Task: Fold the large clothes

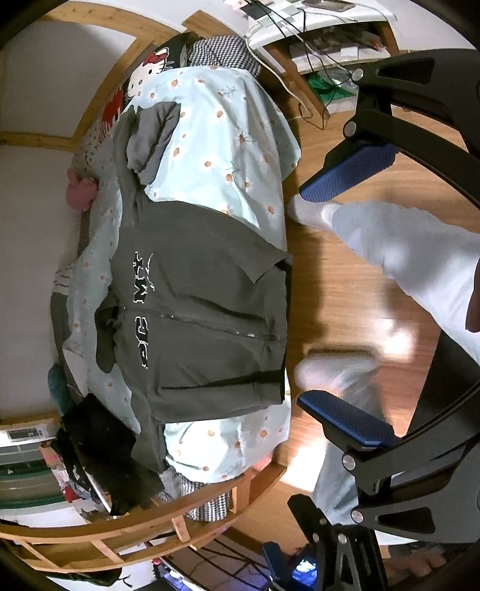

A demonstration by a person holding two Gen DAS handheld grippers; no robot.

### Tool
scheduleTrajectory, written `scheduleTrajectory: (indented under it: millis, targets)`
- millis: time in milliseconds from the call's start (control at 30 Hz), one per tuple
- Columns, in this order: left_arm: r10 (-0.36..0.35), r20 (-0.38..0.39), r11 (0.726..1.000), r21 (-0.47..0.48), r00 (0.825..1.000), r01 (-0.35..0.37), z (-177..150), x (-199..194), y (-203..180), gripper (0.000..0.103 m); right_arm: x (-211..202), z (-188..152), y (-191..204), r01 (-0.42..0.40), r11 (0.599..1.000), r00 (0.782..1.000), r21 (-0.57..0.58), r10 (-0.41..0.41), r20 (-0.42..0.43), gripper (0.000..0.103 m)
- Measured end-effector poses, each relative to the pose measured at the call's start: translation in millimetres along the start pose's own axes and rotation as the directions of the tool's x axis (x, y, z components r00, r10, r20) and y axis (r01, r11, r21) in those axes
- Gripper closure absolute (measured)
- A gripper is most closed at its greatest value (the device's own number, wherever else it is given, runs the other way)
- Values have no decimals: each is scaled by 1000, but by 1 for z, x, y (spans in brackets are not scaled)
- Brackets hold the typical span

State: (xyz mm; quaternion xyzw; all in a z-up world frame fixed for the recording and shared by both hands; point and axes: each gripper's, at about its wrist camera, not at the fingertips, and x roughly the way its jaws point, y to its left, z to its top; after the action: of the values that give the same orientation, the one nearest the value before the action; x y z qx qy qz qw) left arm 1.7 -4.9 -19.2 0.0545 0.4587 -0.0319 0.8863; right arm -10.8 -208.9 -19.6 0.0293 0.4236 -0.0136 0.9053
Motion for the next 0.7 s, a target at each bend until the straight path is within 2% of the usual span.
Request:
scheduleTrajectory:
  millis: [167, 300, 400, 533, 700]
  targets:
    - [-36, -26, 999, 1, 999, 36, 10, 34, 7, 4, 24, 4, 0, 11, 1000, 1000, 13, -11, -10, 2]
    - [-43, -50, 999, -1, 998, 43, 28, 68, 15, 4, 44, 20, -2, 17, 1000, 999, 22, -18, 36, 2]
    - [-48, -58, 998, -48, 997, 46, 47, 96, 30, 4, 68, 37, 3, -3, 1000, 999, 18, 2, 48, 2]
    - [-60, -64, 990, -129, 996, 51, 73, 136, 62, 4, 118, 67, 23, -7, 1000, 1000, -23, 7, 13, 2]
    - [-34, -70, 982, -186, 997, 20, 102, 178, 97, 4, 164, 95, 56, -31, 996, 999, -86, 30, -17, 2]
